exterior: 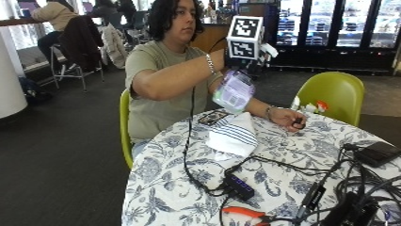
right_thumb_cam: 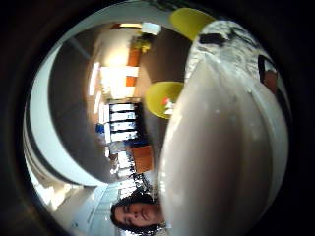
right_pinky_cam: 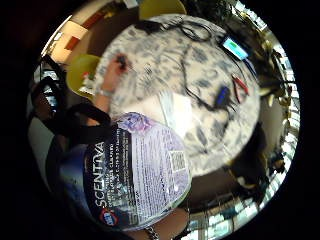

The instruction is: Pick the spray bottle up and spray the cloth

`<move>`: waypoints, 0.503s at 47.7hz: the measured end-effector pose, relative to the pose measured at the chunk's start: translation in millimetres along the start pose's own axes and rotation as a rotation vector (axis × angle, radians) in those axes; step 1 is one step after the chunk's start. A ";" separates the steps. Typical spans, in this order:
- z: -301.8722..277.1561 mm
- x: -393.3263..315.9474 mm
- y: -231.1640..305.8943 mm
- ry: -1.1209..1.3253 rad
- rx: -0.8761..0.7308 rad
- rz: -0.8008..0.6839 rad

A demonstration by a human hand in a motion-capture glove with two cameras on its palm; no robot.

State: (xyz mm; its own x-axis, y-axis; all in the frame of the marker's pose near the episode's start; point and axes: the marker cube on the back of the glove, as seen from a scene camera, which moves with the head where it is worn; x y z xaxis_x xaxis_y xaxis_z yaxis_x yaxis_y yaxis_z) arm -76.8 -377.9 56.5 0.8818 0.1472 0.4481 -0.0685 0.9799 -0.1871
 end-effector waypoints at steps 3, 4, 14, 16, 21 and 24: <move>11.1 -3.5 -19.7 -0.085 0.037 -0.056; 16.2 -4.9 -25.8 -0.118 0.048 -0.075; 65.2 11.7 -96.7 -0.422 0.307 -0.207; 74.0 22.2 -106.0 -0.426 0.349 -0.220; 100.7 40.3 -123.8 -0.419 0.399 -0.228; 110.6 48.2 -131.6 -0.423 0.423 -0.228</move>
State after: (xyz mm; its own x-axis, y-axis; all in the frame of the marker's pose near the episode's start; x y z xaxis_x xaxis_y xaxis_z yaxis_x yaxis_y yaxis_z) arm -76.9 -484.9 199.4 0.6417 -0.1154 0.7582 -0.1553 0.9486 0.2759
